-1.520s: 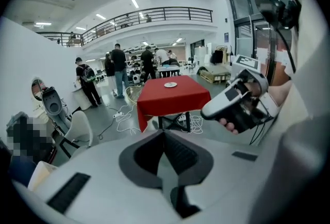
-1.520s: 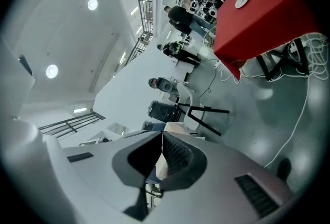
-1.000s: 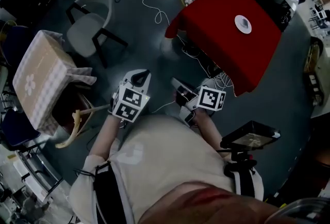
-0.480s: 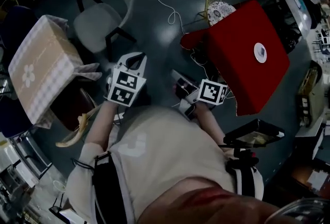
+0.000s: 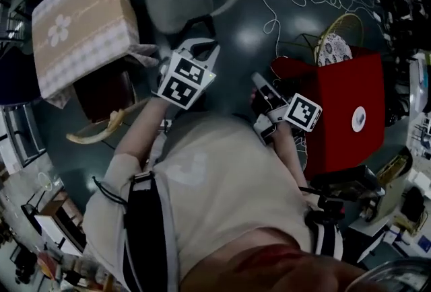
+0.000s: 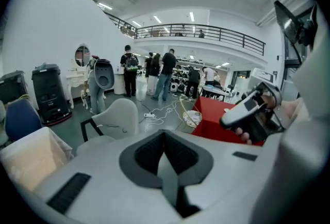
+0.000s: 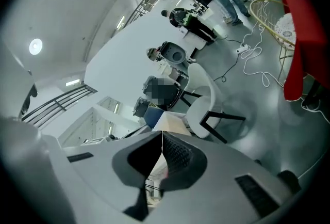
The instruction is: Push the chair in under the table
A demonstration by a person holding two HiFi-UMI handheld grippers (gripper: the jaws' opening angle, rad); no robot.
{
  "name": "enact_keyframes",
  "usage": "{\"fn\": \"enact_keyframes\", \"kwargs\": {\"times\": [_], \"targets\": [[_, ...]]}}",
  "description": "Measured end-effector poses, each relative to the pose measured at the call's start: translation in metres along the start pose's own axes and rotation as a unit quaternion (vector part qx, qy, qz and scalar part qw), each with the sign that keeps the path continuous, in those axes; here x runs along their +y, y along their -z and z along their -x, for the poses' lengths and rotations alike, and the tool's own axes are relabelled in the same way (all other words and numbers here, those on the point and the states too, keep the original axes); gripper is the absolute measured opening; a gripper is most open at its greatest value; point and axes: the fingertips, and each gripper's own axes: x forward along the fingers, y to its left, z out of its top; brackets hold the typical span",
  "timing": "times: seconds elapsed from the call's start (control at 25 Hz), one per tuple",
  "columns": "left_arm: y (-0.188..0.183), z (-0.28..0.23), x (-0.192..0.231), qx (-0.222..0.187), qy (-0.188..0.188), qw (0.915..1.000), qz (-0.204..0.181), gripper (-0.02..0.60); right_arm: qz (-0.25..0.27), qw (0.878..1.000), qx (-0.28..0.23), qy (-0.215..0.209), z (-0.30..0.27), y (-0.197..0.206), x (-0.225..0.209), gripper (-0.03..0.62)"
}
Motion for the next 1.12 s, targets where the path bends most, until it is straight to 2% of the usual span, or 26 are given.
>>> {"fn": "enact_keyframes", "kwargs": {"times": [0.16,0.24,0.44,0.56,0.68,0.88,1.12], "targets": [[0.008,0.005,0.05,0.007,-0.03,0.9988,0.038,0.008,-0.007,0.998,0.051,-0.032,-0.065,-0.016,0.006,0.011],[0.014,0.011,0.057,0.011,-0.039,0.9974,0.06,0.008,-0.013,0.996,0.074,-0.046,-0.08,-0.015,0.009,0.011],[0.029,0.015,0.065,0.03,-0.086,0.9923,0.084,0.008,-0.025,0.99,0.118,-0.077,-0.099,-0.016,0.012,0.011],[0.027,0.008,0.091,0.033,-0.123,0.9847,0.119,0.008,-0.024,0.982,0.162,-0.096,-0.133,-0.031,0.003,0.011],[0.014,-0.006,0.102,0.038,-0.157,0.9788,0.126,0.008,-0.038,0.976,0.181,-0.114,-0.152,-0.053,-0.005,0.011],[-0.01,-0.032,0.113,0.051,-0.201,0.9687,0.136,0.008,0.028,0.965,0.228,-0.13,-0.17,-0.093,-0.007,0.011],[-0.036,-0.057,0.128,0.062,-0.254,0.9516,0.162,0.008,0.031,0.949,0.283,-0.137,-0.192,-0.132,-0.04,0.011]]}}
